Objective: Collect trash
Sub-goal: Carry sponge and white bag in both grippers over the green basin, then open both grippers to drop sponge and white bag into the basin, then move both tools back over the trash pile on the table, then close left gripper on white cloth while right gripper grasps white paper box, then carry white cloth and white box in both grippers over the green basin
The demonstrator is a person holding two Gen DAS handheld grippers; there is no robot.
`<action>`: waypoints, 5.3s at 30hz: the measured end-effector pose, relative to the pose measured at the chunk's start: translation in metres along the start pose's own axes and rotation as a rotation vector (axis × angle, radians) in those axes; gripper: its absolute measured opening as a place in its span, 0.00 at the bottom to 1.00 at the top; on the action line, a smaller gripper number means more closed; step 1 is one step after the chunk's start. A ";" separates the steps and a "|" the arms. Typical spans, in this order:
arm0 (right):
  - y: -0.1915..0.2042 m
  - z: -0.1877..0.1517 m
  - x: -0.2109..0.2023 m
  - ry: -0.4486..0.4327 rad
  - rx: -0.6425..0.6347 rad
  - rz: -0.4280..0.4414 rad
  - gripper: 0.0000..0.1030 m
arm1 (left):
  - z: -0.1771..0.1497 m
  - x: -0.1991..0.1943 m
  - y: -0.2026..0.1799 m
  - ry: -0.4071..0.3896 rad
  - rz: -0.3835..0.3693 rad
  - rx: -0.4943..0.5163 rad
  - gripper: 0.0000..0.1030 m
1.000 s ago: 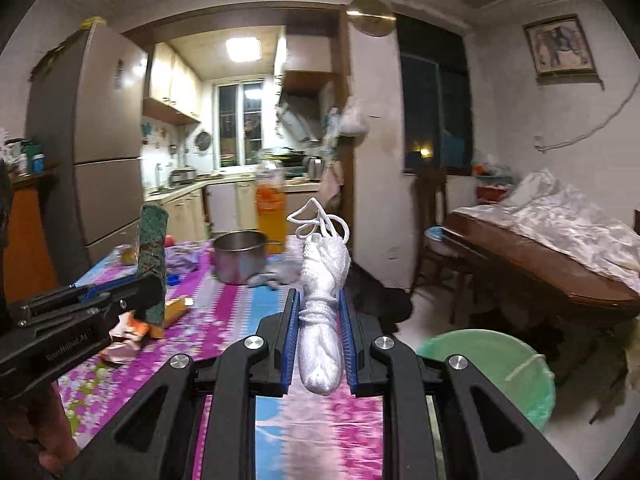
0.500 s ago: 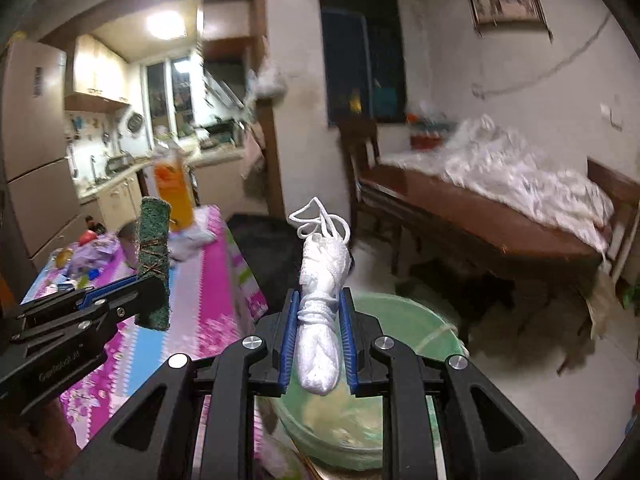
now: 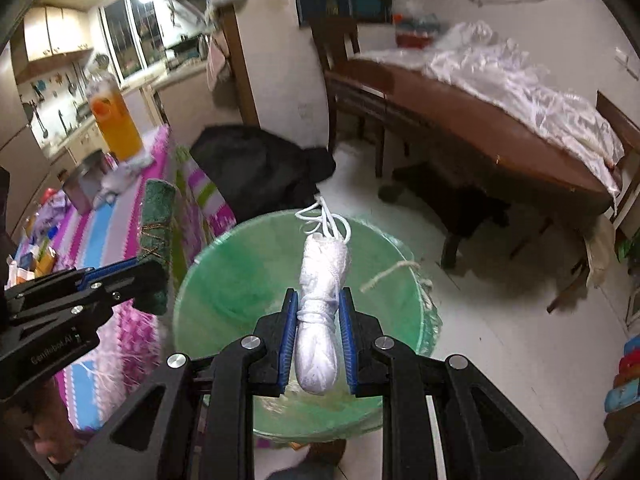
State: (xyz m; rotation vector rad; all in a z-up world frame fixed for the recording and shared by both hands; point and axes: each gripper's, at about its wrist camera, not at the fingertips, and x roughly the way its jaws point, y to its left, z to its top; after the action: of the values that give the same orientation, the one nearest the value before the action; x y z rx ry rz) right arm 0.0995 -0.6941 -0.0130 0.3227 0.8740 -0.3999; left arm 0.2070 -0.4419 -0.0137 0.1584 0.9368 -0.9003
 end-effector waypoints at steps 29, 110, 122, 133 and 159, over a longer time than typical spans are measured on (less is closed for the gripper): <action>0.002 -0.007 0.013 0.062 -0.005 0.012 0.55 | 0.008 0.024 -0.003 0.070 0.082 -0.020 0.47; 0.603 -0.082 0.033 0.025 -0.592 0.743 0.56 | -0.252 -0.326 0.370 -0.452 0.530 -0.438 0.01; 0.644 -0.086 0.057 0.016 -0.664 0.636 0.49 | -0.257 -0.303 0.381 -0.398 0.474 -0.452 0.02; 0.605 -0.104 0.031 0.058 -0.684 0.842 0.27 | -0.269 -0.306 0.398 -0.398 0.466 -0.501 0.02; 0.507 -0.075 -0.059 -0.349 -0.535 0.657 0.21 | -0.186 -0.356 0.307 -0.598 0.496 -0.258 0.01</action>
State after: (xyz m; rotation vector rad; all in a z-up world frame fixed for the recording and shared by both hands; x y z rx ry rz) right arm 0.2503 -0.2044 0.0445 0.0270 0.4639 0.3804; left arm 0.2173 0.0573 0.0653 -0.0987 0.4126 -0.3228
